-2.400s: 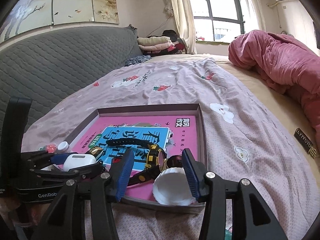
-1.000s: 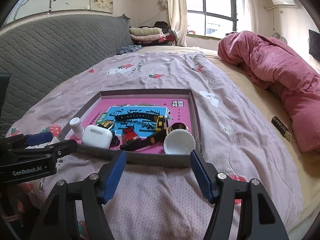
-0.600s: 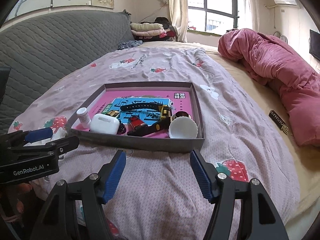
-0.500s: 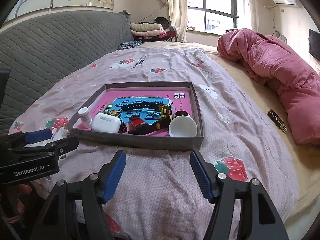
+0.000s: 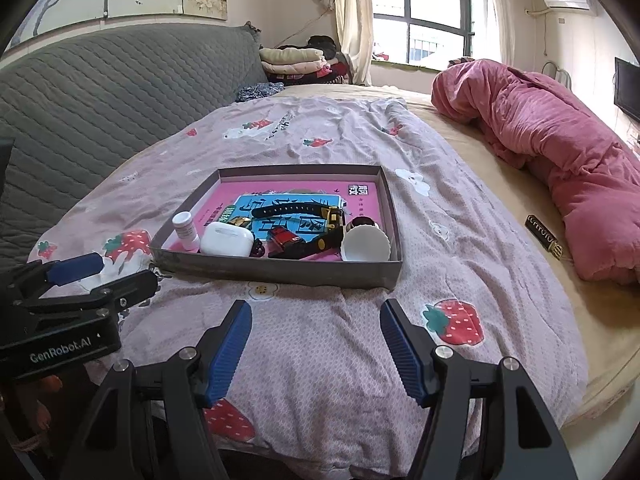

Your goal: Organize rigid objects

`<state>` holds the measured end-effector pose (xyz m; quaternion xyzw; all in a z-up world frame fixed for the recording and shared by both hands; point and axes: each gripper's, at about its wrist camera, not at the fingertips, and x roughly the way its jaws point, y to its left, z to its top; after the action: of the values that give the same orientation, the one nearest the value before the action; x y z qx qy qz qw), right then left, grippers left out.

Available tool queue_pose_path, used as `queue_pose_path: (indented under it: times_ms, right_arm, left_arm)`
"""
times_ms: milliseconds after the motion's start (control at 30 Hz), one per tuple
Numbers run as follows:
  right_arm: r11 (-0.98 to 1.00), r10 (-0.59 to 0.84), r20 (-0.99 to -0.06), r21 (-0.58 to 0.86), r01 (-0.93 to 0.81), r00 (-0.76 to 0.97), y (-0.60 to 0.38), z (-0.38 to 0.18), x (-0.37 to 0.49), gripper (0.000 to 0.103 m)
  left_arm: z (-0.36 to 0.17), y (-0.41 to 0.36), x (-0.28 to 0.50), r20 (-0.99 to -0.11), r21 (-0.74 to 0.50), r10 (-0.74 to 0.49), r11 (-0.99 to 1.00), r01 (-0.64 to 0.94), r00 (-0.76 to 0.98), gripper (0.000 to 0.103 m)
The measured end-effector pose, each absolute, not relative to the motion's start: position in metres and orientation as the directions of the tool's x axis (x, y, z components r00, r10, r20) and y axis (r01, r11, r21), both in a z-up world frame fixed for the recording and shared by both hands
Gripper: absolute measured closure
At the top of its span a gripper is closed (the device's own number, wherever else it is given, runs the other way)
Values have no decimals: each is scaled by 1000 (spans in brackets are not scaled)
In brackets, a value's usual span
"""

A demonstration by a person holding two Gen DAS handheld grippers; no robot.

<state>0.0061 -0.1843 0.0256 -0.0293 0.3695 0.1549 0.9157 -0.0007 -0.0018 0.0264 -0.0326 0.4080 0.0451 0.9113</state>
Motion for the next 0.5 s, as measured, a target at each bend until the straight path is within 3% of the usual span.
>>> queue_pose_path:
  times_ms: [500]
  right_arm:
    - [952, 258, -690, 61, -300, 676, -183, 11, 9, 37]
  left_arm:
    - [6, 3, 2, -755, -7, 85, 990, -138, 650, 24]
